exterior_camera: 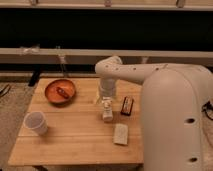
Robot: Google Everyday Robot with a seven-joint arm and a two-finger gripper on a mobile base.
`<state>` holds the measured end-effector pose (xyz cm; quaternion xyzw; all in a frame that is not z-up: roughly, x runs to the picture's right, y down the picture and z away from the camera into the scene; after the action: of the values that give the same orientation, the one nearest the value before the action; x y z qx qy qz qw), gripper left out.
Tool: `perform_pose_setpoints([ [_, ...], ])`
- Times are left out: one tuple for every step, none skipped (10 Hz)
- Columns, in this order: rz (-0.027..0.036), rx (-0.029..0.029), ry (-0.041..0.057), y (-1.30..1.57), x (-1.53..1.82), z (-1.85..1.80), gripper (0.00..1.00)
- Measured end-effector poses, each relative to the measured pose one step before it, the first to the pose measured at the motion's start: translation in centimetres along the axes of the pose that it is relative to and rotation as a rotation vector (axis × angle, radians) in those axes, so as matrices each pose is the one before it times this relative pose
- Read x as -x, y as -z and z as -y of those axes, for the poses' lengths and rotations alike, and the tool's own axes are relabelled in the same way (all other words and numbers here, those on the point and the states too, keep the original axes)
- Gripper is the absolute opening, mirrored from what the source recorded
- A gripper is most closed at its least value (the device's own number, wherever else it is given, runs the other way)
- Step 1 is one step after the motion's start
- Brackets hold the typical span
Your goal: Place the bottle in the ceramic bowl
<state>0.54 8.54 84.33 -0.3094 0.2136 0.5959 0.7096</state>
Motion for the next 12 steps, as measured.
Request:
perform_pose_setpoints([
  [-0.00714,0.00321,0.00127,-0.891,0.44,0.094,0.8],
  [-0.00418,0.00276,0.00179,-0.843,0.453,-0.036,0.8],
  [0.00501,0.00391,-0.00043,-0.801,0.614,0.005,0.8],
  [0.00272,-0.00099,-0.00216,-0.487,0.329,0.198,0.8],
  [0.00181,-0.00197,-0.00328,-0.761,0.371,0.238,0.8],
  [0.00035,-0.00351,-0.00277,-0.542,0.164,0.274,0.8],
  [-0.00261,-0.00557,-0.00294,-0.456,-0.027,0.312,0.8],
  [-0.00257,-0.00821,-0.00027,-0.461,-0.09,0.311,0.75],
  [-0.00355,-0.01111,0.00025,-0.413,-0.122,0.3,0.63],
  [-0.00119,-0.00497,0.0004,-0.074,-0.042,0.084,0.53],
  [0.00464,-0.00498,0.00293,0.301,0.129,0.032,0.45],
  [0.00127,-0.00108,0.00541,0.653,0.069,-0.174,0.35],
])
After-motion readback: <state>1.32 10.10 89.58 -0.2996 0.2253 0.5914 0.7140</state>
